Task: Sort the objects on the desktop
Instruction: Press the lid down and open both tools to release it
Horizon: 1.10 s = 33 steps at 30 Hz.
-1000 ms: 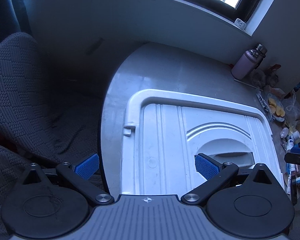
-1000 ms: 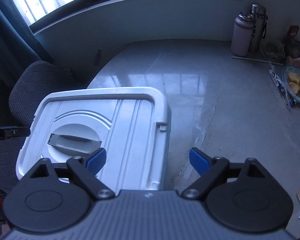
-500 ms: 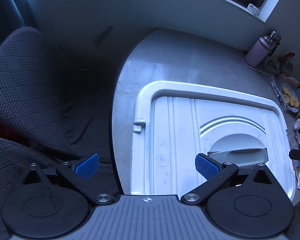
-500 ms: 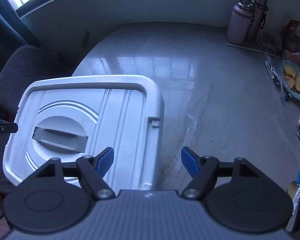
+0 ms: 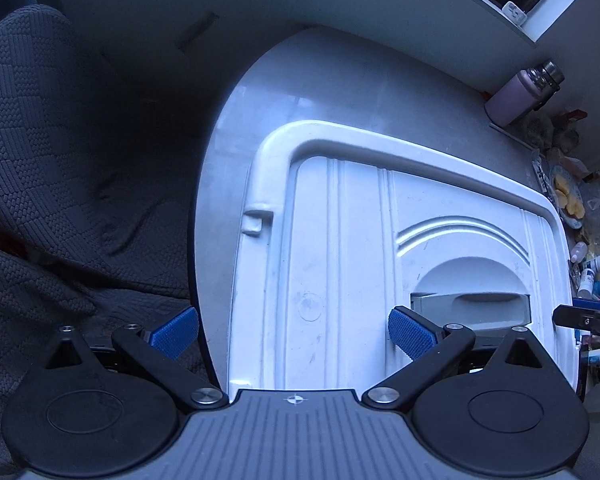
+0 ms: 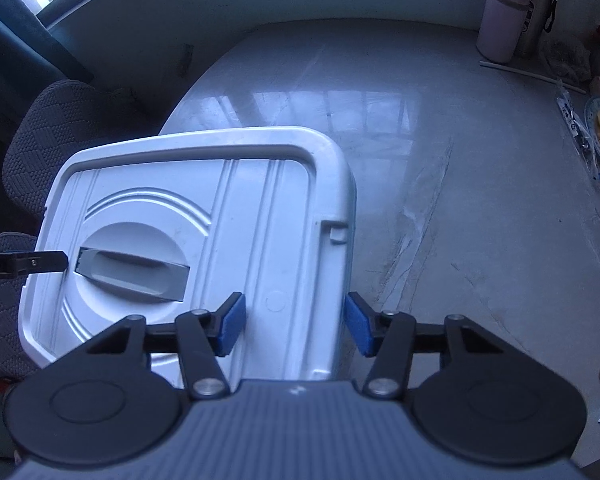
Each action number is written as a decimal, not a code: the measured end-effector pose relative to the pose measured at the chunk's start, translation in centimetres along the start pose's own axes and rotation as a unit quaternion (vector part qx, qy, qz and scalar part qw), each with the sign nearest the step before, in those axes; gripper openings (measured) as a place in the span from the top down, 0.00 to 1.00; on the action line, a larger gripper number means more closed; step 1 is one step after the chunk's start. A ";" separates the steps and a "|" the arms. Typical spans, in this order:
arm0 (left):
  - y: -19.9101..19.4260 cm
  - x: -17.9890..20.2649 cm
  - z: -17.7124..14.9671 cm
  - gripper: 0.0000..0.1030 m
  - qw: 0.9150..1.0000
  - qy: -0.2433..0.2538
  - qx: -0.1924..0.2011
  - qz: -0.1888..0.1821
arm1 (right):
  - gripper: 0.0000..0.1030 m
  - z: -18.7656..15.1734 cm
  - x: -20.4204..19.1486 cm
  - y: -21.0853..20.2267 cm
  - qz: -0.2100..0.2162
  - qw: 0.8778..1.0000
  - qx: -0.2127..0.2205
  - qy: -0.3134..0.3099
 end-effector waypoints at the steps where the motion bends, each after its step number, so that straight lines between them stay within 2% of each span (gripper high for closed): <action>1: 0.1 0.1 -0.1 0.04 1.000 0.002 0.000 -0.002 | 0.49 0.0 0.0 -0.1 -0.002 1.000 0.000 -0.001; 11: -0.2 0.9 -1.0 0.08 1.000 0.017 0.001 -0.007 | 0.51 0.0 -0.1 -0.1 -0.009 1.000 0.003 -0.006; 12: -0.2 0.9 -1.0 0.09 1.000 0.017 0.001 -0.006 | 0.56 0.0 0.0 -0.2 -0.009 1.000 0.005 -0.005; 16: -0.7 0.8 -1.1 0.15 1.000 0.014 0.004 -0.009 | 0.63 -0.2 0.6 -0.5 -0.012 1.000 0.008 0.001; 18: -0.7 1.2 -0.9 0.16 1.000 0.019 0.005 -0.003 | 0.72 -0.4 0.8 -0.3 -0.019 1.000 0.003 0.002; 33: -0.9 1.9 -0.5 0.16 0.999 0.032 0.008 0.013 | 0.70 -1.0 0.7 0.1 -0.027 1.000 0.004 0.007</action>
Point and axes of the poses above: each gripper's, at about its wrist camera, not at the fingertips, and y roughly the way its jaws point, x to its right, z to its top, the point moved 9 cm from there along y, roughly the way its jaws point, and after that the axes turned 15 degrees about -x, right-handed, at the moved point
